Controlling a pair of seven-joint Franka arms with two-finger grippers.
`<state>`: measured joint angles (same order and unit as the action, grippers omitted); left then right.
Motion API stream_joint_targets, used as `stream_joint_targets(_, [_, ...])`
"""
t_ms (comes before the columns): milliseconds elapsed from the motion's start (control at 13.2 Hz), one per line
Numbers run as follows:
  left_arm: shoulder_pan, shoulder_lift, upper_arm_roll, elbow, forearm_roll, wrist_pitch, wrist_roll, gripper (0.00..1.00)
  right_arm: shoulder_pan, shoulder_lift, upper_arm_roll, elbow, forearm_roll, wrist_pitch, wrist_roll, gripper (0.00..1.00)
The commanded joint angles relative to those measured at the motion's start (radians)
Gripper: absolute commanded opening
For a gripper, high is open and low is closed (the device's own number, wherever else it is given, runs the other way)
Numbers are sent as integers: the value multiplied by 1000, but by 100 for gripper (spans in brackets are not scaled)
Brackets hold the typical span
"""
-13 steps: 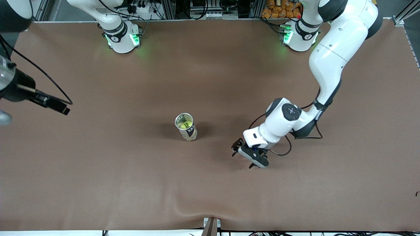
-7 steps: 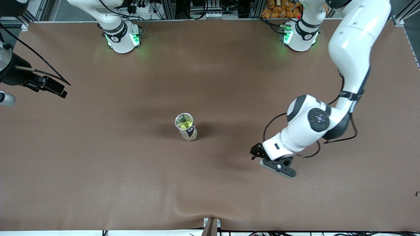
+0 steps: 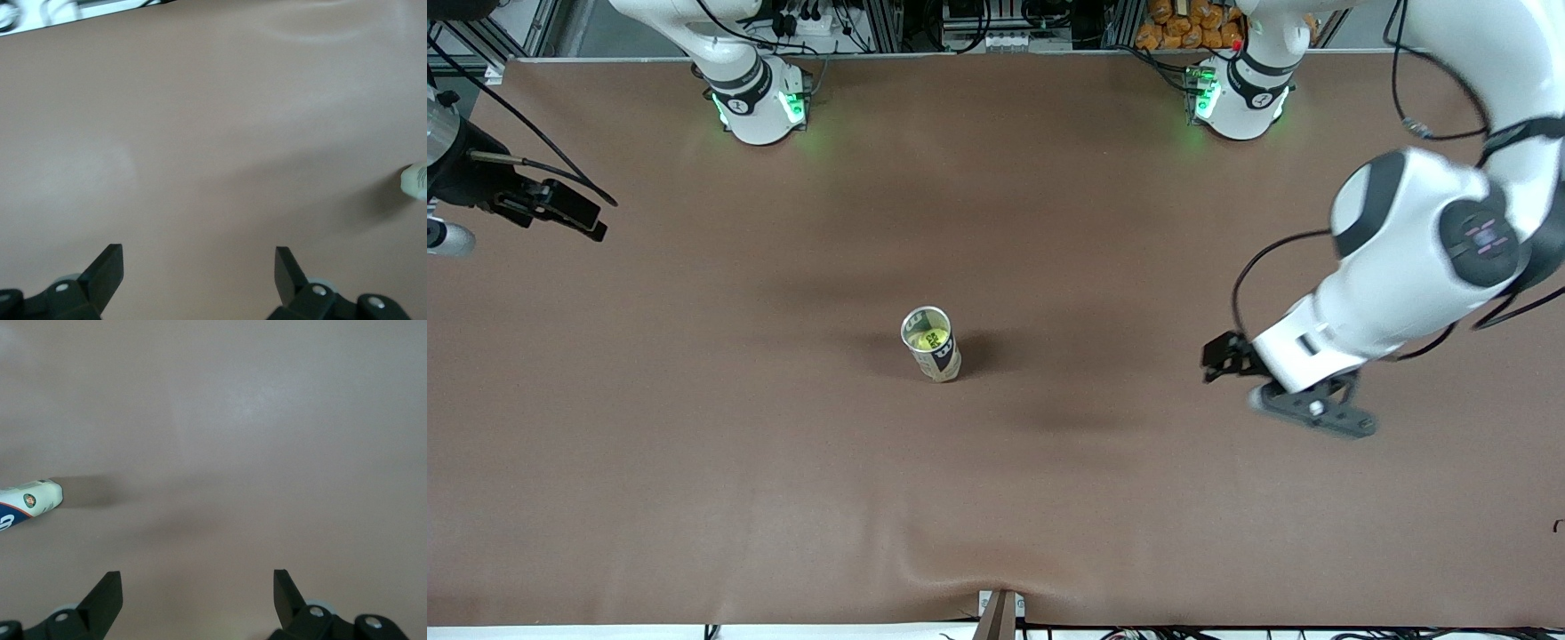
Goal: Insert tennis ball vertically with right arm
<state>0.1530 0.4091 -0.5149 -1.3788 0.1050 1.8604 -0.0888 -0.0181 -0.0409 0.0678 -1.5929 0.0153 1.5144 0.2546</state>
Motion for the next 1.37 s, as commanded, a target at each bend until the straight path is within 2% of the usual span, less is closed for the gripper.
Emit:
stream_joint_targets(0, [34, -113, 4, -25, -21, -88, -17, 100, -16, -34, 7, -45, -2, 24, -68, 100])
stream_joint_targets(76, [36, -137, 6, -25, -16, -127, -17, 100, -20, -33, 4, -44, 0, 29, -139, 100])
stream_joint_targets(304, [95, -202, 18, -25, -21, -200, -17, 100, -16, -28, 1, -23, -9, 20, -149, 100])
stream_joint_targets(380, [146, -225, 18, -25, -25, -210, 0, 100, -26, -14, 0, 14, -2, 11, -158, 100])
stream_joint_targets(456, [152, -257, 33, -26, -27, -228, 4, 100, -22, -8, 1, 46, -11, -25, -156, 100])
stream_joint_targets(608, [70, -305, 193, -35, -30, -237, 11, 100, -22, -8, 1, 59, -9, -40, -161, 100])
stream_joint_targets(684, [16, -328, 278, -35, -85, -269, 12, 100, -22, -10, 1, 59, -8, -60, -161, 100])
stream_joint_targets(760, [-12, -357, 333, -48, -147, -300, 12, 100, -20, -11, 1, 60, -3, -68, -161, 100])
stream_joint_targets(1140, [-134, -472, 469, -172, -166, -329, 14, 100, -22, -11, 0, 71, -15, -72, -163, 100])
stream_joint_targets(1292, [-138, -519, 466, -224, -166, -329, 11, 100, -23, -10, 0, 71, -11, -68, -163, 100])
